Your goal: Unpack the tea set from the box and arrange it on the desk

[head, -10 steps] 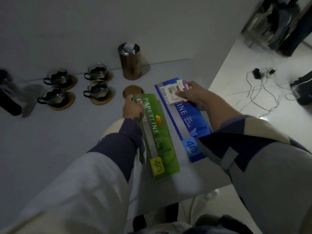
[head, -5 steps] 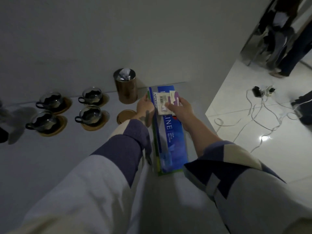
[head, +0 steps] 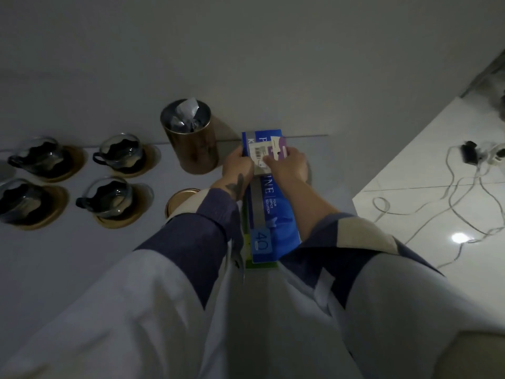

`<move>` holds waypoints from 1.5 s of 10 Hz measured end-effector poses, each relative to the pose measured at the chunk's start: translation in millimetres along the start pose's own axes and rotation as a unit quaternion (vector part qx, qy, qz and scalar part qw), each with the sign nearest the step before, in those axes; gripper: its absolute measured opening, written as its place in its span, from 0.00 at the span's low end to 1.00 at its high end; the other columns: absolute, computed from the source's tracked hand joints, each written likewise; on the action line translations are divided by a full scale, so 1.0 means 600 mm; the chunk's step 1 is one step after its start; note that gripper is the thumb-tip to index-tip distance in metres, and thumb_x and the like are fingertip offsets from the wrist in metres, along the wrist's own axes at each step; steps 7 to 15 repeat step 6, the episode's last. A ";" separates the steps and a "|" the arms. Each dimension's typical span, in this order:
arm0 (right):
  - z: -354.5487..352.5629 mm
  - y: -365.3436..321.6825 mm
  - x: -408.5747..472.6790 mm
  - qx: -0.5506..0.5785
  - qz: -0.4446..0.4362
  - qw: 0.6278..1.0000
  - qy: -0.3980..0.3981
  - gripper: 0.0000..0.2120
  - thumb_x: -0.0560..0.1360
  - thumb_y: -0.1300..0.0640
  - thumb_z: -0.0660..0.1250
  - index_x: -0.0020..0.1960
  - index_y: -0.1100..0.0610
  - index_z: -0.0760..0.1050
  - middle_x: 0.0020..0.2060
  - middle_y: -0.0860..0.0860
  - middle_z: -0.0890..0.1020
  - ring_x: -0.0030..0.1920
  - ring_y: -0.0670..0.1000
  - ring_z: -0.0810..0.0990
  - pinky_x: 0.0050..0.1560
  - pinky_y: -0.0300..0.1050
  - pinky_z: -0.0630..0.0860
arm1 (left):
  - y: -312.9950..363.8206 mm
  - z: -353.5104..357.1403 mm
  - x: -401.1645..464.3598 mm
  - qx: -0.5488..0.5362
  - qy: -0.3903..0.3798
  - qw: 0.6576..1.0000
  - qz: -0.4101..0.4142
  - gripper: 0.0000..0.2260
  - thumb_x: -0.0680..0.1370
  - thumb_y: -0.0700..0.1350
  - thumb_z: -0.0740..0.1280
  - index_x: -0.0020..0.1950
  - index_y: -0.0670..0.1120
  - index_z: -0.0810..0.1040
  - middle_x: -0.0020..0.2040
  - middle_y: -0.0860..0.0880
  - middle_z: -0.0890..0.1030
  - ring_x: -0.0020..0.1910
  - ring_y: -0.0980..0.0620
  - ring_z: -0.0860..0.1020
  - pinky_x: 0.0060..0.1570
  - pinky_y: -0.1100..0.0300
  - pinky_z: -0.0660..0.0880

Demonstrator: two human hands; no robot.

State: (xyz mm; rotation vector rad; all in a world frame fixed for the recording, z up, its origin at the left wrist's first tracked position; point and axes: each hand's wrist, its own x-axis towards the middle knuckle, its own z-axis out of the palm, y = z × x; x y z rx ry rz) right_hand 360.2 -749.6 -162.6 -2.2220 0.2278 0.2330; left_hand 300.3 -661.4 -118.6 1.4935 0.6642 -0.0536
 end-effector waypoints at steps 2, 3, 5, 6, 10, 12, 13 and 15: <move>0.003 0.009 0.010 -0.107 0.004 0.994 -0.033 0.29 0.74 0.39 0.65 0.69 0.54 0.70 0.65 0.57 0.71 0.67 0.59 0.68 0.67 0.54 0.66 | -0.006 -0.003 -0.002 -0.046 0.019 0.999 -0.010 0.10 0.82 0.40 0.56 0.46 0.45 0.75 0.44 0.47 0.79 0.46 0.49 0.80 0.51 0.54 0.77; -0.003 -0.006 0.011 -0.075 0.018 0.995 -0.059 0.33 0.73 0.36 0.63 0.69 0.57 0.69 0.64 0.59 0.74 0.63 0.59 0.73 0.64 0.55 0.71 | 0.008 -0.006 -0.022 -0.072 0.014 0.997 -0.013 0.11 0.82 0.39 0.56 0.41 0.48 0.70 0.41 0.49 0.76 0.44 0.50 0.78 0.45 0.60 0.77; -0.015 -0.009 -0.053 -0.081 -0.018 0.993 -0.087 0.28 0.76 0.43 0.60 0.69 0.58 0.67 0.63 0.59 0.75 0.62 0.60 0.74 0.65 0.57 0.70 | 0.031 -0.033 -0.119 0.045 -0.030 0.998 0.036 0.20 0.82 0.36 0.57 0.74 0.39 0.63 0.68 0.41 0.72 0.47 0.59 0.73 0.38 0.71 0.69; -0.021 -0.020 -0.120 -0.158 -0.056 0.983 -0.075 0.28 0.77 0.41 0.56 0.70 0.57 0.66 0.64 0.59 0.74 0.63 0.61 0.72 0.64 0.52 0.68 | 0.019 -0.070 -0.168 0.091 -0.028 0.994 0.054 0.22 0.82 0.37 0.57 0.76 0.43 0.61 0.73 0.44 0.67 0.65 0.51 0.70 0.54 0.63 0.68; -0.021 -0.020 -0.120 -0.158 -0.056 0.983 -0.075 0.28 0.77 0.41 0.56 0.70 0.57 0.66 0.64 0.59 0.74 0.63 0.61 0.72 0.64 0.52 0.68 | 0.019 -0.070 -0.168 0.091 -0.028 0.994 0.054 0.22 0.82 0.37 0.57 0.76 0.43 0.61 0.73 0.44 0.67 0.65 0.51 0.70 0.54 0.63 0.68; -0.021 -0.020 -0.120 -0.158 -0.056 0.983 -0.075 0.28 0.77 0.41 0.56 0.70 0.57 0.66 0.64 0.59 0.74 0.63 0.61 0.72 0.64 0.52 0.68 | 0.019 -0.070 -0.168 0.091 -0.028 0.994 0.054 0.22 0.82 0.37 0.57 0.76 0.43 0.61 0.73 0.44 0.67 0.65 0.51 0.70 0.54 0.63 0.68; -0.021 -0.020 -0.120 -0.158 -0.056 0.983 -0.075 0.28 0.77 0.41 0.56 0.70 0.57 0.66 0.64 0.59 0.74 0.63 0.61 0.72 0.64 0.52 0.68 | 0.019 -0.070 -0.168 0.091 -0.028 0.994 0.054 0.22 0.82 0.37 0.57 0.76 0.43 0.61 0.73 0.44 0.67 0.65 0.51 0.70 0.54 0.63 0.68; -0.021 -0.020 -0.120 -0.158 -0.056 0.983 -0.075 0.28 0.77 0.41 0.56 0.70 0.57 0.66 0.64 0.59 0.74 0.63 0.61 0.72 0.64 0.52 0.68 | 0.019 -0.070 -0.168 0.091 -0.028 0.994 0.054 0.22 0.82 0.37 0.57 0.76 0.43 0.61 0.73 0.44 0.67 0.65 0.51 0.70 0.54 0.63 0.68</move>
